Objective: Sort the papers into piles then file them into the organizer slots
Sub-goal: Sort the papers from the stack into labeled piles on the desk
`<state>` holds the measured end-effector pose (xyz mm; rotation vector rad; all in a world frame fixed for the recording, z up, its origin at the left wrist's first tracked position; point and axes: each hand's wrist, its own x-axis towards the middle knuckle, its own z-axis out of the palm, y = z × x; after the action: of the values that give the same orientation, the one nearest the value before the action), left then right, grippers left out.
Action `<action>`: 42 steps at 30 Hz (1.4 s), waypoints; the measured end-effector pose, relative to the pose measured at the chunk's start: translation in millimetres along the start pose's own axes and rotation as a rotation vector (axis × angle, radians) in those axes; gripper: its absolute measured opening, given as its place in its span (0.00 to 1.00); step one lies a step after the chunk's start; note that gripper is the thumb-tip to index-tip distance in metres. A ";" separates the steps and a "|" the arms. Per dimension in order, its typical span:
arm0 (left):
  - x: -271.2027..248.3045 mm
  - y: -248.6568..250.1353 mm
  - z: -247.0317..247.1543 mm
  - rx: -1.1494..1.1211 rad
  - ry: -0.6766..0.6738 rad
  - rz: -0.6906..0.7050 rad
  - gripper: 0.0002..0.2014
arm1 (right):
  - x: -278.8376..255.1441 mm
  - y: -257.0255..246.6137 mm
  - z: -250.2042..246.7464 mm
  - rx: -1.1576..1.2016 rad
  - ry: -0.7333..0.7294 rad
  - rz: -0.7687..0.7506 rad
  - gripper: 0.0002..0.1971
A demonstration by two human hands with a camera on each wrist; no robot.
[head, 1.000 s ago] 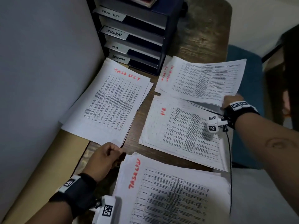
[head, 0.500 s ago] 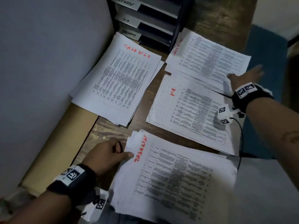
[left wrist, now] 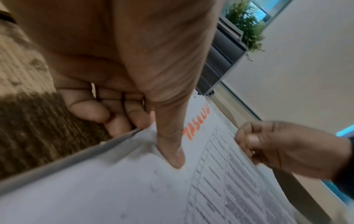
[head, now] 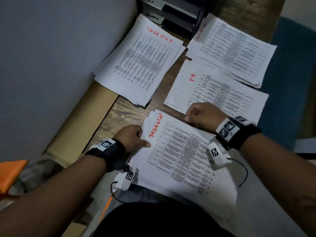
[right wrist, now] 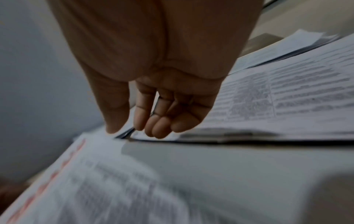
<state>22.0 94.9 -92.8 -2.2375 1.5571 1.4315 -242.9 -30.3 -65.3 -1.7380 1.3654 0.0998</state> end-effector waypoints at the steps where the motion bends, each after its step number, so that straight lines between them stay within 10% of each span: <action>1: 0.6 -1.4 -0.1 -0.055 0.005 0.002 0.23 | -4.8 1.3 9.7 -0.027 -0.039 0.001 0.07; 14: -24.0 -10.7 18.5 -0.150 0.238 0.070 0.21 | -27.6 3.0 37.7 -0.038 0.094 -0.157 0.13; 39: -45.0 -13.4 -6.3 -0.311 0.087 0.144 0.18 | -21.3 -0.8 26.7 0.056 0.238 -0.060 0.07; 42: -48.1 -17.6 -9.5 -0.385 0.132 0.212 0.23 | -21.6 0.2 26.2 0.217 0.180 -0.019 0.28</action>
<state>38.8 132.5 -60.9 -2.4781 1.7304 1.8118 -240.0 3.4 -69.1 -1.6059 1.4318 -0.2136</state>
